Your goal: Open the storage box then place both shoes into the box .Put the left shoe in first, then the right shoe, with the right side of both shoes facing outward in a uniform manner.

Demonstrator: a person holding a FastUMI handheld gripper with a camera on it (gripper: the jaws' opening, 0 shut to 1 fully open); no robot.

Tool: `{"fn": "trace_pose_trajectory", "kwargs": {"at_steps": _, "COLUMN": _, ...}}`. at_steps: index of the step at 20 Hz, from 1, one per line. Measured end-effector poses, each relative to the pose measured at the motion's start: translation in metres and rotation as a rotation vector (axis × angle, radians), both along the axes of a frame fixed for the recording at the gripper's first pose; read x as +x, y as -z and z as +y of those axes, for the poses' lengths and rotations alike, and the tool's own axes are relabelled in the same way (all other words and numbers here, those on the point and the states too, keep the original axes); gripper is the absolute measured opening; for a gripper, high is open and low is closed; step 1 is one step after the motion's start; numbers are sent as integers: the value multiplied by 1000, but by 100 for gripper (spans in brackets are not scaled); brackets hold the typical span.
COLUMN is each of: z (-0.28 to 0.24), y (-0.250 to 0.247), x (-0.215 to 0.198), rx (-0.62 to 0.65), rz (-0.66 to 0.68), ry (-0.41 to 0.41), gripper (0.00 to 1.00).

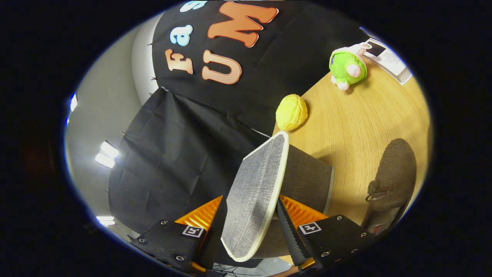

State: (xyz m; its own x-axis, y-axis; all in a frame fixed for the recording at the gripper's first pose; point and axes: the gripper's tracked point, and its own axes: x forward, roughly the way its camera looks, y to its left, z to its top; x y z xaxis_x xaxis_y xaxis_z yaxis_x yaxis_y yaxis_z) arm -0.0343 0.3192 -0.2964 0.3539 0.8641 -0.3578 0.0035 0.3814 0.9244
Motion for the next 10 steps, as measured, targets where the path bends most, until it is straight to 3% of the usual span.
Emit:
{"fn": "trace_pose_trajectory", "kwargs": {"at_steps": 1, "z": 2, "y": 6, "x": -5, "rx": -21, "rz": 16, "ry": -25, "gripper": 65}}
{"fn": "trace_pose_trajectory", "kwargs": {"at_steps": 5, "z": -9, "y": 0, "x": 8, "rx": -18, "rz": -16, "ry": 51, "gripper": 27}}
{"fn": "trace_pose_trajectory", "kwargs": {"at_steps": 7, "z": -7, "y": -17, "x": 13, "rx": 21, "rz": -16, "ry": 73, "gripper": 16}}
{"fn": "trace_pose_trajectory", "kwargs": {"at_steps": 10, "z": -5, "y": -23, "x": 20, "rx": 8, "rz": -38, "ry": 80, "gripper": 8}}
